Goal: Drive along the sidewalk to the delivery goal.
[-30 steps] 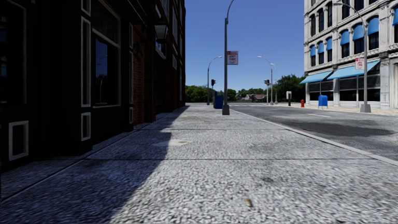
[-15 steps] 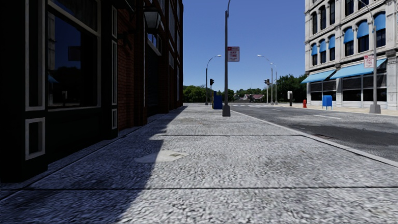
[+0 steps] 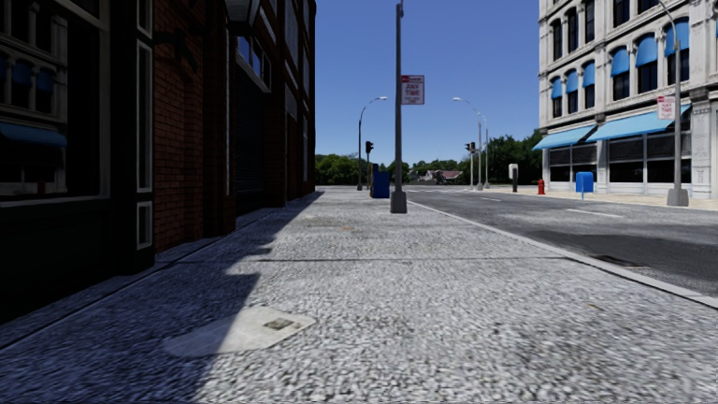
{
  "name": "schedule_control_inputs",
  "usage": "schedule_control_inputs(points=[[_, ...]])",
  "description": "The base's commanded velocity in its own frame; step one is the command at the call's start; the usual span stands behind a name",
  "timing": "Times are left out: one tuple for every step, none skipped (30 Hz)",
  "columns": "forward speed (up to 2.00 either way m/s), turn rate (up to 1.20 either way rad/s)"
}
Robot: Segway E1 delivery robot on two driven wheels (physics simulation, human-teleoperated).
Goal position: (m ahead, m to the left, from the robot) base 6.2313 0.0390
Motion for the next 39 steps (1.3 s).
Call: schedule_control_inputs(points=[[1.71,0.0],[1.71,0.0],[1.71,0.0],[1.71,0.0],[1.71,0.0],[1.71,0.0],[1.71,0.0],[1.71,0.0],[1.71,0.0],[1.71,0.0],[1.71,0.0],[1.71,0.0],[1.71,0.0],[1.71,0.0],[1.71,0.0],[1.71,0.0],[1.71,0.0],[1.71,0.0],[1.71,0.0],[1.71,0.0],[1.71,0.0],[1.71,0.0],[1.71,0.0],[1.71,0.0],[1.71,0.0],[1.71,0.0],[1.71,0.0],[1.71,0.0],[1.71,0.0],[1.71,0.0],[1.71,0.0],[1.71,0.0],[1.71,0.0],[1.72,0.0],[1.72,0.0],[1.72,0.0],[1.72,0.0],[1.72,0.0],[1.72,0.0]])
